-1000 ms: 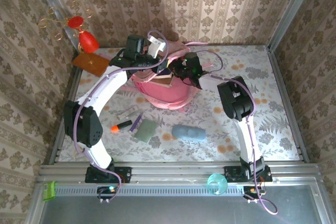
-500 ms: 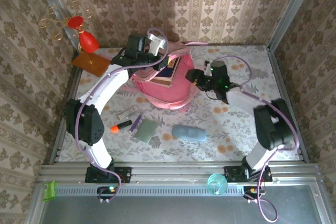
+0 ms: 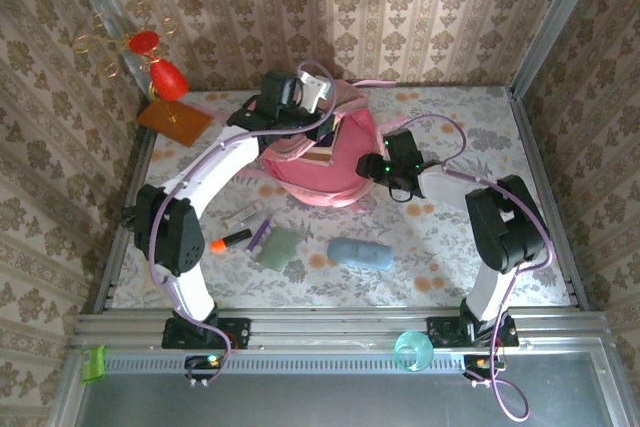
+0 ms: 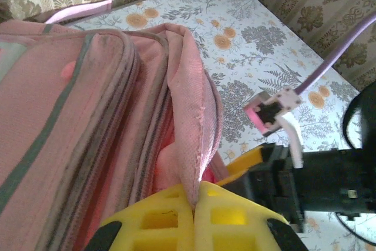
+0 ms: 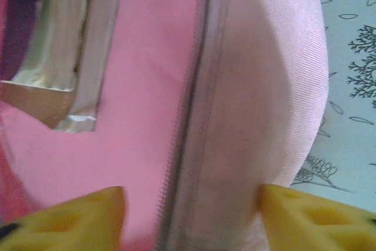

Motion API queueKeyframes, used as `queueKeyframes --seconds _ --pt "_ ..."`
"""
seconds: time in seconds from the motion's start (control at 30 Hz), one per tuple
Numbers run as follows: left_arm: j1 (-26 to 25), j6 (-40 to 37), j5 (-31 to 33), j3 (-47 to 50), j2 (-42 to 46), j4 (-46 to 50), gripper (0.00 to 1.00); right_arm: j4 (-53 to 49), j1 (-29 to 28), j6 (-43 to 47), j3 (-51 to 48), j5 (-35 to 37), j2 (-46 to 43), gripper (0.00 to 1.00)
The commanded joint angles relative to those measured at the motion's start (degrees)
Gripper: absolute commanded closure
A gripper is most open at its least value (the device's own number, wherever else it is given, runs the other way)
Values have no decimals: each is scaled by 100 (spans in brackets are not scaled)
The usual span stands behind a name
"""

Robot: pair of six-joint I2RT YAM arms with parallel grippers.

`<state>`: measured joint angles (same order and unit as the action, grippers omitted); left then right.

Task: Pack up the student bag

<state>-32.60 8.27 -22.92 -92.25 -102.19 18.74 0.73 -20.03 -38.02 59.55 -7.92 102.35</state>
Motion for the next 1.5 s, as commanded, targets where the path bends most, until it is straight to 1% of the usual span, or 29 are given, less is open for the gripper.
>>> queueKeyframes --seconds 0.0,0.1,0.17,0.33,0.43,0.47,0.53,0.6,0.63,0.67,0.73,0.8,0.87,0.93,1.0,1.03,1.07,1.1,1.17,1.23,1.3,1.37,1.47 --pt "-370 580 303 53 60 -810 100 -310 320 224 263 373 144 57" --pt "-696 1028 814 250 -43 -1229 100 -237 836 225 423 33 325 65" --pt "-874 1308 1126 326 -206 -1517 100 -295 1166 236 692 -284 539 74" --pt "-1242 1823 1490 22 -776 -1774 100 -760 1596 476 1527 -853 993 76" --pt "-1468 1938 1640 -375 -1198 -1794 100 -1188 1817 649 2080 -930 1245 75" --pt "-1520 1982 1706 -552 -1358 -1764 100 -1310 1894 690 2263 -985 1330 75" --pt "-1595 2081 1785 -893 -1707 -1768 93 -1540 2037 777 2565 -1011 1449 72" --pt "-1613 2109 1758 -1301 -2067 -1780 89 -1670 2215 825 2735 -1005 1452 65" --pt "-1611 2080 1704 -1567 -2261 -1715 86 -1666 2337 785 2730 -1034 1398 62" --pt "-1600 1978 1636 -1834 -2414 -1578 80 -1645 2476 717 2665 -1044 1288 58" --pt "-1577 1728 1523 -2215 -2526 -1186 74 -1529 2697 621 2374 -1011 971 53" --pt "-1540 1426 1523 -2159 -2347 -1008 65 -1463 2841 599 1947 -922 561 51" --pt "-1500 1087 1618 -1649 -1874 -1061 54 -1272 2788 620 1328 -768 45 49" --pt "-1437 785 1769 -910 -1287 -1146 45 -1024 2627 547 721 -859 -429 46" --pt "-1304 614 2091 66 -593 -1258 39 -854 2245 531 201 -895 -893 41" --pt "-1203 630 2349 635 -222 -1319 36 -896 1965 571 13 -757 -1098 39" --pt "-1050 784 2573 1162 129 -1333 35 -923 1672 626 -140 -612 -1256 35" --pt "-871 993 2661 1729 459 -1344 35 -959 1397 641 -272 -485 -1370 33" --pt "-442 1471 2513 2684 1007 -1450 35 -834 1030 521 -513 -363 -1470 30" --pt "-102 1766 2282 3454 1373 -1622 33 -570 819 291 -733 -410 -1453 30" --pt "144 1885 2155 3864 1508 -1574 32 -357 659 176 -781 -473 -1303 30" --pt "323 2030 1957 4077 1503 -1548 32 -360 608 181 -665 -441 -1080 31" --pt "570 2324 1765 4370 1479 -1661 31 -431 622 271 -488 -166 -794 37"
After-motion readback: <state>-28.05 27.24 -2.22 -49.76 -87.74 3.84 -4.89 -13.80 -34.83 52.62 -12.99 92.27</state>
